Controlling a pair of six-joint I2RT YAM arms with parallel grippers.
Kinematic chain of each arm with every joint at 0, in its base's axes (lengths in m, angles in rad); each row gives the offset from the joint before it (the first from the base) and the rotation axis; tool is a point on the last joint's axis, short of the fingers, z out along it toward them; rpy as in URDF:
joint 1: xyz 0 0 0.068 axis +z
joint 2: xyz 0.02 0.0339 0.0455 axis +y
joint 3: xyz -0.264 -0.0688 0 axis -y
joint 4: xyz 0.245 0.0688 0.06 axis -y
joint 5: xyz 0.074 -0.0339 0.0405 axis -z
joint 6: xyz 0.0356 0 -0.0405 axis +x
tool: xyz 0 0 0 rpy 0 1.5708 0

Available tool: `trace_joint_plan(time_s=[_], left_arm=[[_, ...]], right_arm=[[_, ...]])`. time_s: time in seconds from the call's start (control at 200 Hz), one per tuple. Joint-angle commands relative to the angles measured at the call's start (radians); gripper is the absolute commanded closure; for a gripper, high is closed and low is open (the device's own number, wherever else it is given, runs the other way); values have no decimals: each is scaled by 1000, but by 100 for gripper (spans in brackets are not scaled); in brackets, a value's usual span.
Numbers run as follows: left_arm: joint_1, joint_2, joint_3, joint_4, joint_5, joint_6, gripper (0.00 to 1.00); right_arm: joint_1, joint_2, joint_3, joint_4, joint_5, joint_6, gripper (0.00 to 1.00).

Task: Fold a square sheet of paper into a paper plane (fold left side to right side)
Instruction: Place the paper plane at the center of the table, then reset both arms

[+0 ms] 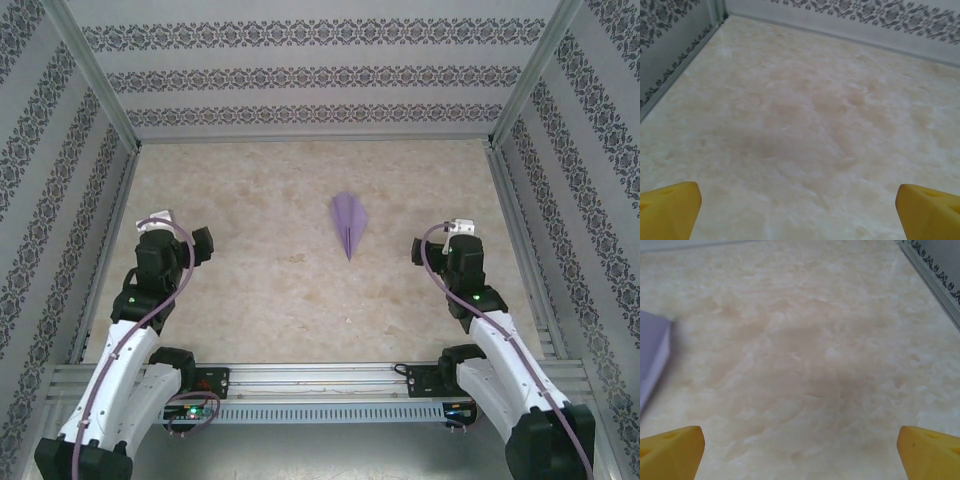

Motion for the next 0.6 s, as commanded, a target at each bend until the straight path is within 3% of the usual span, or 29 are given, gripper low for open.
trace_joint_plan(time_s=[0.0, 0.225, 0.595], left_arm=[[20, -6, -71, 174, -73, 57, 0], [23, 30, -154, 294, -116, 57, 0], [24, 43, -164, 296, -82, 61, 0]], right_arm=[[-25, 81, -85, 294, 26, -57, 2], [-51, 281, -112, 569, -59, -125, 2], [-67, 449, -128, 888, -172, -145, 2]])
